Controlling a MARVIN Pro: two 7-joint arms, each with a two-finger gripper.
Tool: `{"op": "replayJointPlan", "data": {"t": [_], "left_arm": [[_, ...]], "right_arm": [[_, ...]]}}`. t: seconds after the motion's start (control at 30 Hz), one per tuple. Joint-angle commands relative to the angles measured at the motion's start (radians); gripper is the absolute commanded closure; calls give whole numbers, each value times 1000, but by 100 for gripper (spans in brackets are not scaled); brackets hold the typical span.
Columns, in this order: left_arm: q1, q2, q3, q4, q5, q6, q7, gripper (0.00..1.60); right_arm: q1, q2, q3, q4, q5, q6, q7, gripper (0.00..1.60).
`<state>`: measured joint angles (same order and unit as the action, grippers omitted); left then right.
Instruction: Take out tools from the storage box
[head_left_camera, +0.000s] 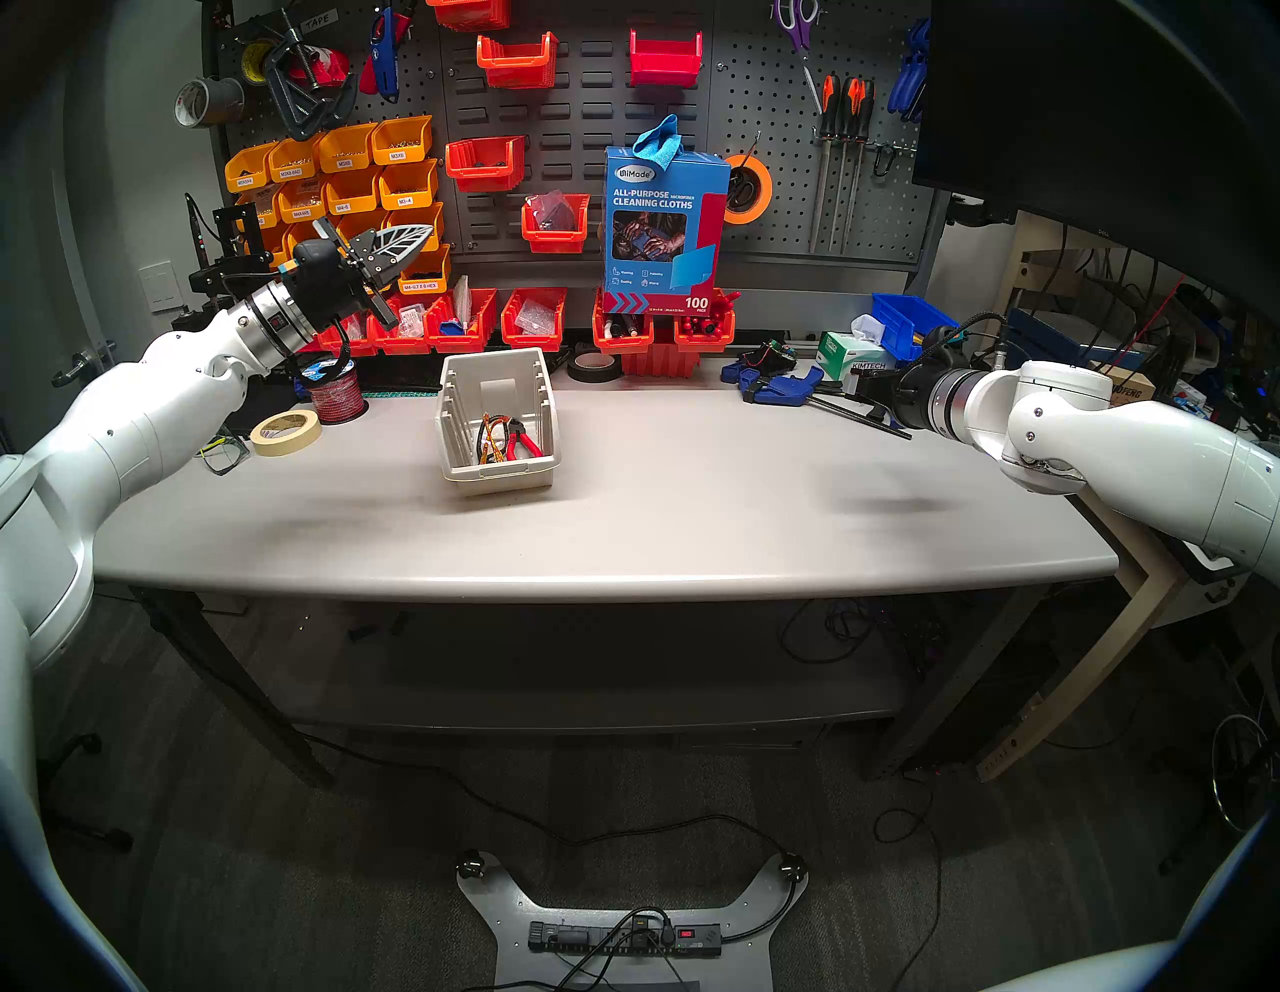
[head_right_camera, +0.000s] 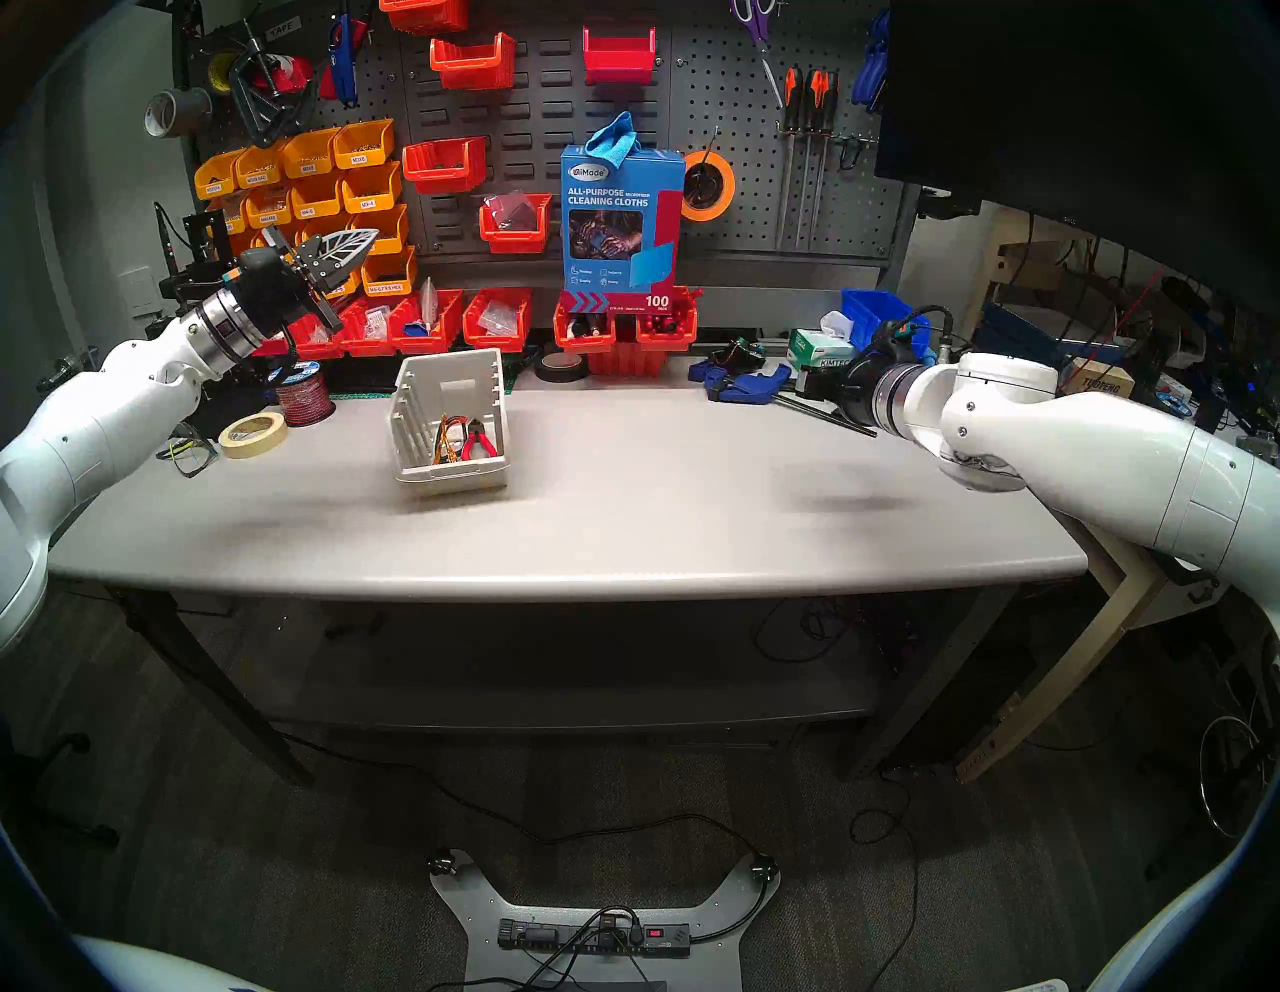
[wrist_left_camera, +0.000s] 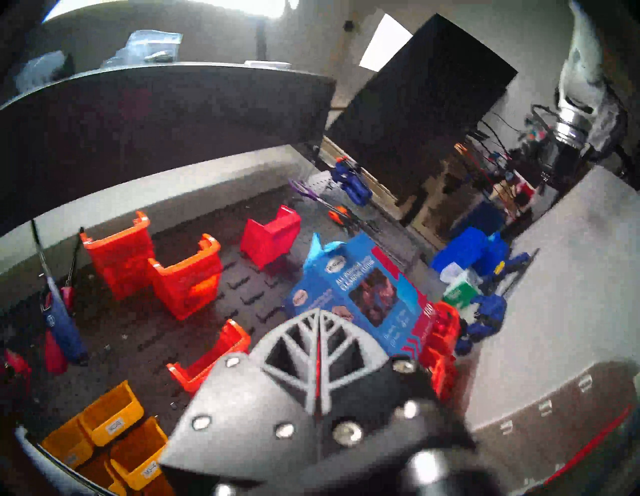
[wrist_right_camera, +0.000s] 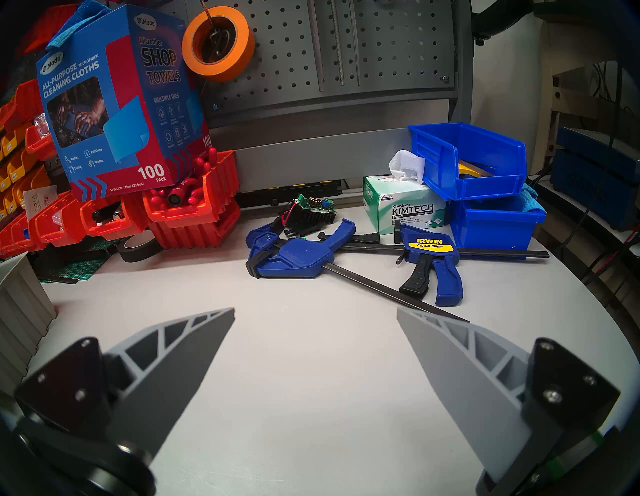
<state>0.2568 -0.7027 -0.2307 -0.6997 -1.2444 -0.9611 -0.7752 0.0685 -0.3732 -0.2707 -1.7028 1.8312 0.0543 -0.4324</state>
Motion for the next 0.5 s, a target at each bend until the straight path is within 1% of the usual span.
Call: {"op": "replayJointPlan", "data": {"t": [0.0, 0.03, 0.1, 0.13, 0.2, 0.23, 0.27, 0.3, 0.33, 0.4, 0.43, 0.47], "left_arm": [[118, 34, -32, -37, -107, 1, 118, 160], [139, 27, -43, -30, -115, 1, 143, 160], [160, 15, -32, -28, -151, 1, 169, 160], [180, 12, -40, -38, -160, 1, 194, 160], [203, 0, -34, -42, -174, 1, 222, 160], [226, -3, -43, -57, -185, 1, 256, 160], [227, -7, -37, -58, -198, 1, 256, 160], [243, -11, -42, -67, -196, 1, 296, 160], [252, -19, -44, -66, -205, 1, 307, 160], [257, -25, -47, -63, -213, 1, 307, 160], [270, -36, -48, -68, -216, 1, 359, 160], [275, -40, -49, -69, -224, 1, 373, 160]], "right_arm": [[17, 1, 13, 2, -4, -1, 0, 0], [17, 1, 13, 2, -3, -2, 0, 0], [17, 1, 13, 2, -3, -2, 0, 0], [17, 1, 13, 2, -3, -2, 0, 0], [17, 1, 13, 2, -3, -2, 0, 0], [17, 1, 13, 2, -3, -2, 0, 0], [17, 1, 13, 2, -3, -2, 0, 0], [17, 1, 13, 2, -3, -2, 0, 0], [17, 1, 13, 2, -3, -2, 0, 0], [17, 1, 13, 2, -3, -2, 0, 0], [17, 1, 13, 2, -3, -2, 0, 0], [17, 1, 13, 2, -3, -2, 0, 0]]}}
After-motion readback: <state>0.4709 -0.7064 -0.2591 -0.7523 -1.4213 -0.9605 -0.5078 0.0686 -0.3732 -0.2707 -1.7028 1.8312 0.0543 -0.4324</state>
